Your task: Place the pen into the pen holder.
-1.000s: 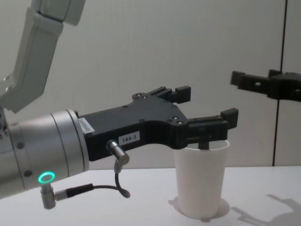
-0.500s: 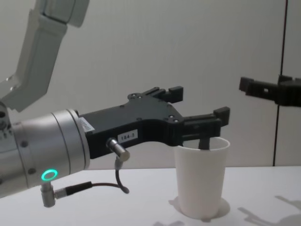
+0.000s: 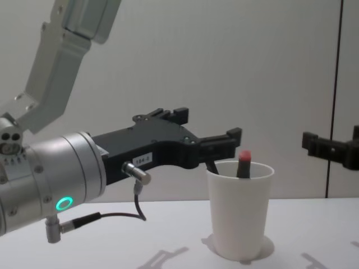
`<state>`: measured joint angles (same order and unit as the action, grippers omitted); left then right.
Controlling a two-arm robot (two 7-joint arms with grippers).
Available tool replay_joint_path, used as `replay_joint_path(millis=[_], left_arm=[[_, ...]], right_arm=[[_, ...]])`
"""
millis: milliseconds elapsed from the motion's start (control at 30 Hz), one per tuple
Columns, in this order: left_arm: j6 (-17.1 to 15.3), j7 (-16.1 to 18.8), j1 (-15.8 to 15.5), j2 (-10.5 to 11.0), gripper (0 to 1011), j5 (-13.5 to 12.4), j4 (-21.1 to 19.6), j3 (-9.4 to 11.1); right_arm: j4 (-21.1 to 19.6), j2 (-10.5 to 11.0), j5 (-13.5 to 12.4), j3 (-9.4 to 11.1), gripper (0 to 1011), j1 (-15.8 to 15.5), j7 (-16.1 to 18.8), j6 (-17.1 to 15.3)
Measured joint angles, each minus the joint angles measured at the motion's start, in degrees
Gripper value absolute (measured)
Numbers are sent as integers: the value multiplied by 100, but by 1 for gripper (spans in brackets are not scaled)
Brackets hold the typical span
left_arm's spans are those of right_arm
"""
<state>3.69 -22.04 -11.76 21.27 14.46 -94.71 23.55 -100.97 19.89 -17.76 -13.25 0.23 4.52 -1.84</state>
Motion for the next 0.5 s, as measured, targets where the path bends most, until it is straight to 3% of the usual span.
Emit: replay_joint_path(millis=[500], left_arm=[[-244, 1157, -103, 37, 1001, -162, 84, 135]], right_arm=[[-28, -56, 125, 35, 1001, -106, -70, -11]])
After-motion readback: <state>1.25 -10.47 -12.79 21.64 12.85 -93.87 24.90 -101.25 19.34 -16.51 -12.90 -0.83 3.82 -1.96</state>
